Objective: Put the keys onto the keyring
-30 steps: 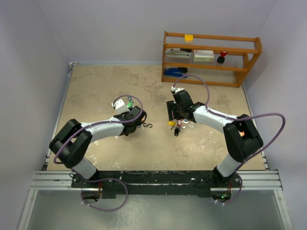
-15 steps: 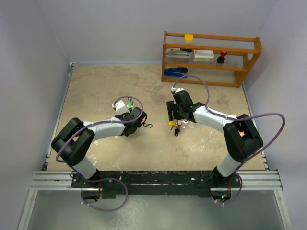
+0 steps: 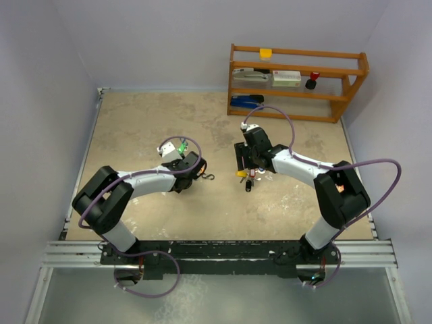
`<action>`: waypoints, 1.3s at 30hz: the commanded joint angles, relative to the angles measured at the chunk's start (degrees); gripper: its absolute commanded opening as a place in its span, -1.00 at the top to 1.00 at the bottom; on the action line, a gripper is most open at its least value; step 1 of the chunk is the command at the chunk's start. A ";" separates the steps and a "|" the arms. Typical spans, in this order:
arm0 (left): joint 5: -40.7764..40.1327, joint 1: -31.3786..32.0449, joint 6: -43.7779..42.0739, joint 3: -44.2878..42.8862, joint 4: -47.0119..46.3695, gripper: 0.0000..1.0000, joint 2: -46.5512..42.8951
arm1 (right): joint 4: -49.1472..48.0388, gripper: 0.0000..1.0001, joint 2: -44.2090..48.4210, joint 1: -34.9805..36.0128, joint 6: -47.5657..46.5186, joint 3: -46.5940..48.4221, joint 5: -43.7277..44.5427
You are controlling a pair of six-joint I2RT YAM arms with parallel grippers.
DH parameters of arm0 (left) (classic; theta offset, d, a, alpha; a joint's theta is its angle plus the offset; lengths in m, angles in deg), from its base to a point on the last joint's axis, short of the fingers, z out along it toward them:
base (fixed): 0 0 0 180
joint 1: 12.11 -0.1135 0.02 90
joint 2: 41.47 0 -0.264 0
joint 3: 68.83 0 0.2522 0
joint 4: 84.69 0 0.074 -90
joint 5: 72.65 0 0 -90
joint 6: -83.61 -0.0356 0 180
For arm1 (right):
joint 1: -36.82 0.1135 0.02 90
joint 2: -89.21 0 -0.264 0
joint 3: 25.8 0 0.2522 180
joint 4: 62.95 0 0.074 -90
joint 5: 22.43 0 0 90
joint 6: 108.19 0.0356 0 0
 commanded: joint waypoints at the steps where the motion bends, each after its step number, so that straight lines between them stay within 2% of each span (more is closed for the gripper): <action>1: -0.83 -0.02 1.23 0.71 -0.03 0.08 0.67 | -0.54 -0.34 2.32 -0.12 0.38 -0.71 0.25; 20: -0.04 0.00 0.30 0.71 -1.32 0.41 1.90 | -0.63 -0.34 2.34 -0.19 0.38 -1.14 0.54; 23: -0.02 -0.06 0.12 0.71 -1.40 0.55 1.91 | -0.64 -0.34 2.41 -0.17 0.36 -1.14 0.54; 27: -0.02 0.00 -0.41 0.63 -1.69 0.84 1.82 | -0.63 -0.34 2.35 -0.17 0.36 -1.14 0.54; 31: 0.02 -0.03 -0.90 0.49 -1.69 0.99 1.56 | -0.63 -0.34 2.35 -0.17 0.45 -1.13 0.54; 39: -1.52 0.00 -3.28 -0.57 -0.89 1.00 -0.38 | -0.41 -0.34 2.67 -0.17 0.44 -0.97 0.80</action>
